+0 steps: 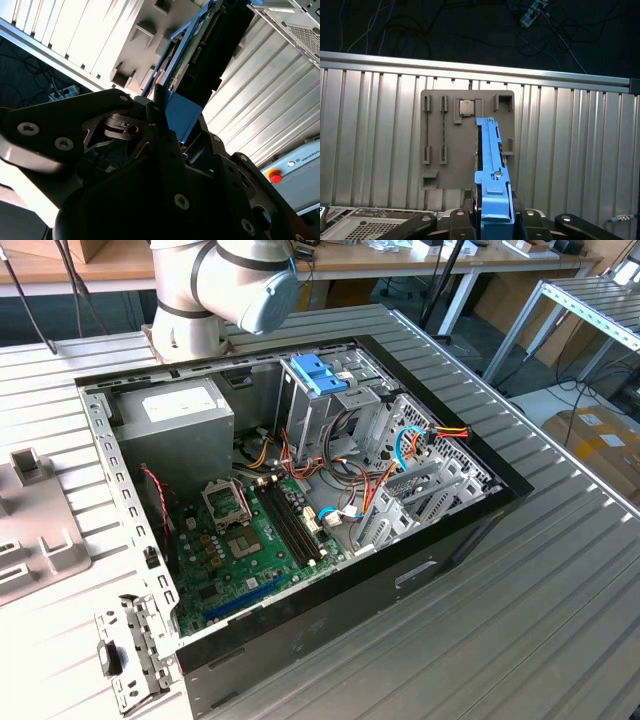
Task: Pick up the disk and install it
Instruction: 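Pick up the disk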
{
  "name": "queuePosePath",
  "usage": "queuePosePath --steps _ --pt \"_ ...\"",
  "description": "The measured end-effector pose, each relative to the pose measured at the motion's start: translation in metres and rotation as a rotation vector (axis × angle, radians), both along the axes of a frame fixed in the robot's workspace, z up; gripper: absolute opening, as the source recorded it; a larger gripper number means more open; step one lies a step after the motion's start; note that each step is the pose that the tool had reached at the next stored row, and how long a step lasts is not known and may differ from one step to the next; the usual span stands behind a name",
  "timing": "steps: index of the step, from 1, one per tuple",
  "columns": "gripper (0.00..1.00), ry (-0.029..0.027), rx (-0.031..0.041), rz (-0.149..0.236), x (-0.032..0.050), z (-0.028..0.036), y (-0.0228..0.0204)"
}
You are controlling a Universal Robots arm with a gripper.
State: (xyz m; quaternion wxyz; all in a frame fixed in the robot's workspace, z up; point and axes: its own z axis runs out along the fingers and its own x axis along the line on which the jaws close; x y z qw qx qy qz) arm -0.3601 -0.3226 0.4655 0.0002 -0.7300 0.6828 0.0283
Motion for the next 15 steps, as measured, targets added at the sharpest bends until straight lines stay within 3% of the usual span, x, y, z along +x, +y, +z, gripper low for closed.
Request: queuePosePath --steps 9,15 --pt "0.37 0.0001 -0.0001 0.000 -0.0079 -0.0013 0.0000" --pt "0.37 0.0000 0.0000 0.000 -0.0192 -0.0028 0.0000"
